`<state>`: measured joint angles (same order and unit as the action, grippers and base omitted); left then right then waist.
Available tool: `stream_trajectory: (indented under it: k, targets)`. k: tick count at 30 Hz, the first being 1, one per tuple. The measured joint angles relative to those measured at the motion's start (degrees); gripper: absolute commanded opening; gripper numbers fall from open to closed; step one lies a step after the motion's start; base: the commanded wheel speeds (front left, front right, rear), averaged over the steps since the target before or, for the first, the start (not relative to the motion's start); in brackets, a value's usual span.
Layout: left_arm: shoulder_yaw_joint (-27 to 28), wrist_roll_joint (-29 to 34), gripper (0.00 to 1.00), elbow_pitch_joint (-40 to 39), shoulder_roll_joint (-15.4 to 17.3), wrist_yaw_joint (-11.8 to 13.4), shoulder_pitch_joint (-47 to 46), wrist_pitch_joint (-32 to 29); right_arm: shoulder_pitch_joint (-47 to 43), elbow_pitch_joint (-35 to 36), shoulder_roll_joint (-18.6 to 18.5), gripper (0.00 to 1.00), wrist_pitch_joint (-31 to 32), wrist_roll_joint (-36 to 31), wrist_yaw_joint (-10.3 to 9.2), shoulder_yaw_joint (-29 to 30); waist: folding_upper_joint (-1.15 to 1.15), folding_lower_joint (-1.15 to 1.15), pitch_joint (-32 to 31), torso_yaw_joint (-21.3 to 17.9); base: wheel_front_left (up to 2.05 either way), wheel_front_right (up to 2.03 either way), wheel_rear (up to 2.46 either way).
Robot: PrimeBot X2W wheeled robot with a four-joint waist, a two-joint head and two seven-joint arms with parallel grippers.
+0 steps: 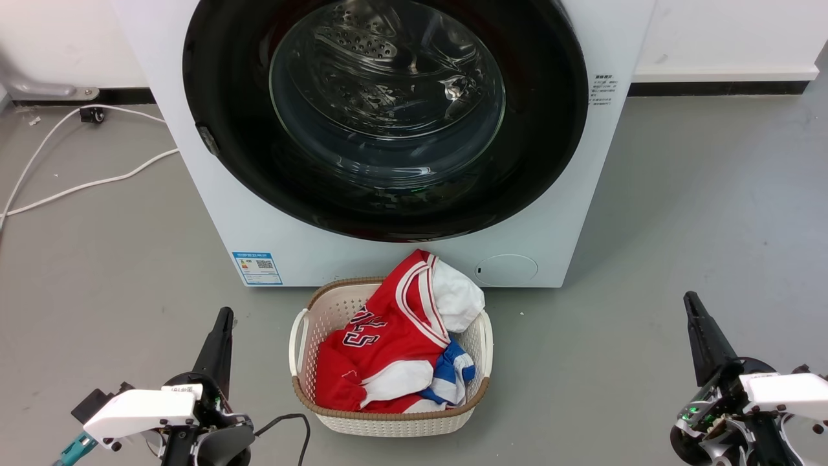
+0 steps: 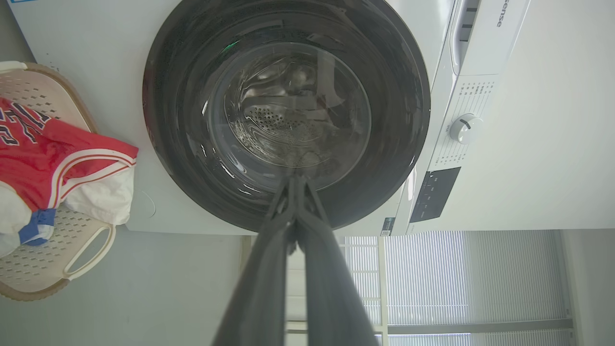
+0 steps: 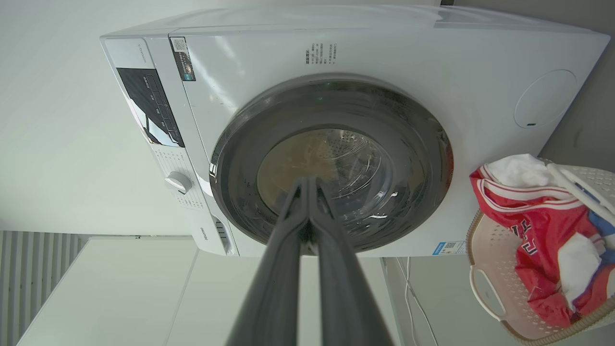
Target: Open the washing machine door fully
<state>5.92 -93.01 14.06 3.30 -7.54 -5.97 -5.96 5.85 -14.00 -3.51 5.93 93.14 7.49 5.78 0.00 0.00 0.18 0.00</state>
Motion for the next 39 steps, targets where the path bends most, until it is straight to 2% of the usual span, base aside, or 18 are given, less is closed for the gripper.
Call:
stream_trajectory:
  k: [39]
  targets:
    - [0.25, 0.14, 0.00, 0.01, -0.15, 0.00, -0.03, -0.36, 0.02, -0.02, 0.20, 0.00, 0.25, -0.35, 0.00, 0.34, 0.00, 0.00, 0.00, 0.00, 0.00, 0.00, 0.00]
